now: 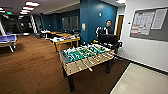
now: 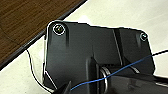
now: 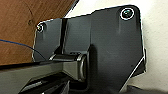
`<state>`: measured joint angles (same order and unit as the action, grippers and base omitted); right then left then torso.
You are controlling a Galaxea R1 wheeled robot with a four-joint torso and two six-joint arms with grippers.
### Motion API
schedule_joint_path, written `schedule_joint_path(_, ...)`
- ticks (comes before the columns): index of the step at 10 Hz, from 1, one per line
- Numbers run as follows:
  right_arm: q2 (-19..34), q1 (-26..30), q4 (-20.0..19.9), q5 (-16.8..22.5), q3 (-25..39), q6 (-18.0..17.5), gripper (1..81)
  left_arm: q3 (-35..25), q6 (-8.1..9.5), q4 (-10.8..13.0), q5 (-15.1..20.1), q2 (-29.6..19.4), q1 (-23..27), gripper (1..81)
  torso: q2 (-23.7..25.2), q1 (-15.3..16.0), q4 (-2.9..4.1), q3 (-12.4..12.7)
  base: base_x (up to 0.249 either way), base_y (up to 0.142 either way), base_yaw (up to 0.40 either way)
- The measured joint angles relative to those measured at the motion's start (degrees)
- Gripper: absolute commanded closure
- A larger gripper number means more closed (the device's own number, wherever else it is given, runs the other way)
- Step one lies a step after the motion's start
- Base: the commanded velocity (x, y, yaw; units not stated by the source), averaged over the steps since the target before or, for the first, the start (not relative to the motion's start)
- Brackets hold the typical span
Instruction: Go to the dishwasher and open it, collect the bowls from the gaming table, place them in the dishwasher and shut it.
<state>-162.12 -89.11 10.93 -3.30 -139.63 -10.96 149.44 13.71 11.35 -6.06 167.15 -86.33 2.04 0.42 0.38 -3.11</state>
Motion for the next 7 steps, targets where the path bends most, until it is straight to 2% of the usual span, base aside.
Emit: schedule_joint_path(7,-0.11,0.11,0.24,-0.16,-0.01,0.00,1.0,0.39,0.00,0.00,0.24,0.02,-0.21,1.0,0.00,0.00,0.00,0.00,0.000,0.000,0.342)
